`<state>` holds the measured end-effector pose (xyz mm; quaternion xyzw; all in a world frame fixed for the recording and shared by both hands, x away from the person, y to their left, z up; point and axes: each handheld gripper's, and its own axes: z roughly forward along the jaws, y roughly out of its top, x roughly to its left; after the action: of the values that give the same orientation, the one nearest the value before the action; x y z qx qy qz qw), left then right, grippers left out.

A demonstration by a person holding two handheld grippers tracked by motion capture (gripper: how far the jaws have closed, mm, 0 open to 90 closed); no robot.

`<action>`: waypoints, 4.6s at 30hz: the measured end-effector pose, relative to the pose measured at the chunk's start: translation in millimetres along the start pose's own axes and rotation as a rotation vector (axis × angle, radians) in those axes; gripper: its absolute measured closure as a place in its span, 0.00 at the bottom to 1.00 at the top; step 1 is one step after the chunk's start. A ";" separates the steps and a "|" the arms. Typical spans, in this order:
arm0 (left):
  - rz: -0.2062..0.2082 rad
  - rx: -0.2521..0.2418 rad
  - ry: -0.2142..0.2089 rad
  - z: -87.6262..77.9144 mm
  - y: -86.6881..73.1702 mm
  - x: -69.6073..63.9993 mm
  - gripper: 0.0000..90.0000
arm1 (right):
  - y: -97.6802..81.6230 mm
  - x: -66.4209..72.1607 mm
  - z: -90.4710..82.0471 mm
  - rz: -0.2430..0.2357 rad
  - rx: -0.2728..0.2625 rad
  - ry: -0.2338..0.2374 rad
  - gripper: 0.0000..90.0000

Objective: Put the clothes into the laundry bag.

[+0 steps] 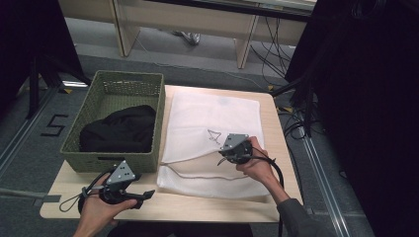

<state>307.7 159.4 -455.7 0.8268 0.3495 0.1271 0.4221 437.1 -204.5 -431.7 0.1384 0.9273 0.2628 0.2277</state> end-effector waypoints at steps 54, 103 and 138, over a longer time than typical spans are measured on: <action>-0.145 0.396 0.160 60.7 82.3 206.1 0.17 | 29.6 -30.2 -25.0 0.039 -0.081 0.013 0.94; -0.320 0.022 -0.073 6.1 97.7 193.0 0.77 | 29.0 -29.4 -23.4 0.038 -0.076 0.021 0.95; -0.110 -0.104 -0.498 -80.2 154.4 -8.3 0.76 | 25.9 -35.7 -30.0 0.087 -0.109 0.017 0.96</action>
<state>333.9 140.9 -284.5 0.7894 0.2723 -0.0856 0.5435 456.4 -209.3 -382.2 0.1639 0.9066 0.3239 0.2153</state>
